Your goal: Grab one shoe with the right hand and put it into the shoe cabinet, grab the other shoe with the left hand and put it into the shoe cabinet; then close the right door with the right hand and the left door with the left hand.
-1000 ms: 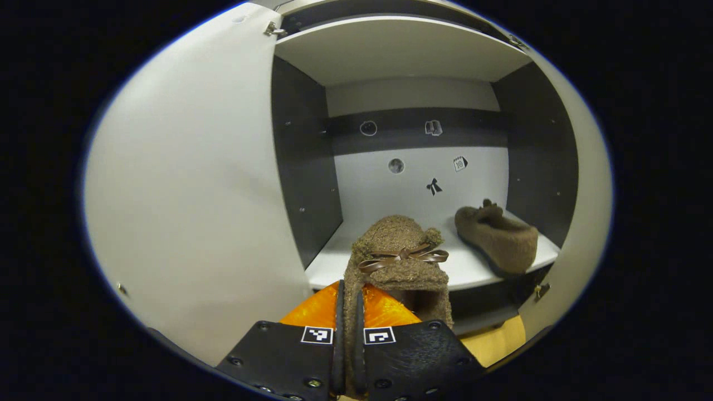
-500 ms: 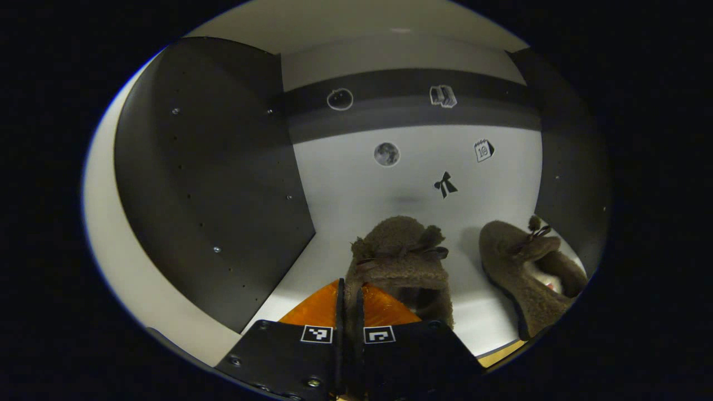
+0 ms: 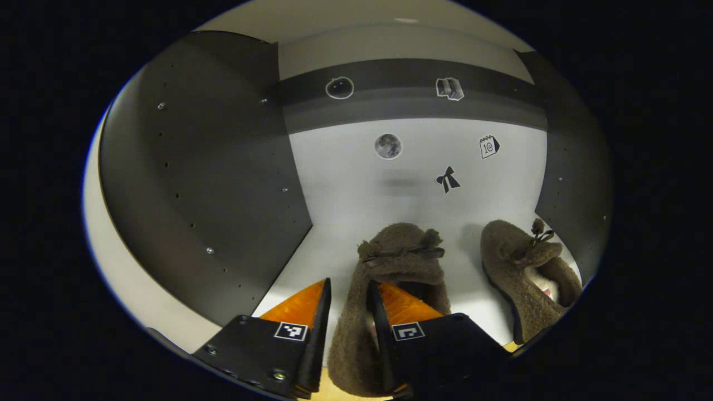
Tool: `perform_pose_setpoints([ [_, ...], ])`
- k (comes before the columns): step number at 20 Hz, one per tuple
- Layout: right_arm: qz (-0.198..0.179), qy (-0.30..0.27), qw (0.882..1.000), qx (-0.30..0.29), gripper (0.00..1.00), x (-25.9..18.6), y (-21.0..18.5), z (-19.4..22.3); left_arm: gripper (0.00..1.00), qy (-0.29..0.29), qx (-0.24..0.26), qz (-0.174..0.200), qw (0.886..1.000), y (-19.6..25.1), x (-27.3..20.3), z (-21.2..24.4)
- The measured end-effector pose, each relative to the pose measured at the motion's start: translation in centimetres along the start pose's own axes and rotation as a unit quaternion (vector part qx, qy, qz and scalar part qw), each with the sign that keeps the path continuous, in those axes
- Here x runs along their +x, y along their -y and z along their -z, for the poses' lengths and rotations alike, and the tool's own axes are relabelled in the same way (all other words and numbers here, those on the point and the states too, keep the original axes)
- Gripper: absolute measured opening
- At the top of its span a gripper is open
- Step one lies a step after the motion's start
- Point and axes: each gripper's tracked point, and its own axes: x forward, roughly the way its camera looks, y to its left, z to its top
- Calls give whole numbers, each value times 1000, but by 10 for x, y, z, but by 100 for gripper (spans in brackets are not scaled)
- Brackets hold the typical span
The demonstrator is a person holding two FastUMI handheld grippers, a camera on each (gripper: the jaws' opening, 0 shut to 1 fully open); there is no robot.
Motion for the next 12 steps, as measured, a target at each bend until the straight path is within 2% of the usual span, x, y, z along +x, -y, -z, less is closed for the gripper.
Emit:
perform_pose_setpoints([
  [1, -4, 2, 1000, 2, 78, 1, -3, -1, 50, 4, -2, 7, 1000, 1, -7, -1],
  [2, -8, 4, 1000, 2, 78, 2, -5, -1, 40, 13, 0, 11, 1000, -1, -14, -3],
  [4, -17, 7, 1000, 3, 78, 2, -11, -2, 41, 43, -3, 31, 999, 5, -31, -10],
  [5, -21, 7, 1000, 2, 78, 2, -14, -2, 49, 54, -4, 40, 998, 8, -40, -10],
  [6, -23, 8, 1000, 1, 78, 1, -14, -3, 43, 65, -1, 40, 997, 6, -48, -9],
  [7, -26, 8, 1000, 3, 82, 0, -14, -4, 55, 81, 4, 34, 996, 2, -58, -7],
  [8, -30, 10, 999, 9, 82, -1, -16, -5, 66, 105, 9, 29, 994, -3, -71, -9],
  [9, -31, 10, 999, 12, 78, -2, -16, -6, 54, 126, 12, 28, 992, -5, -84, -11],
  [10, -33, 8, 999, 14, 78, -3, -15, -5, 55, 136, 13, 35, 990, -4, -101, -5],
  [12, -35, 5, 999, 16, 78, -4, -13, -5, 70, 200, -9, 30, 979, -12, -151, -13],
])
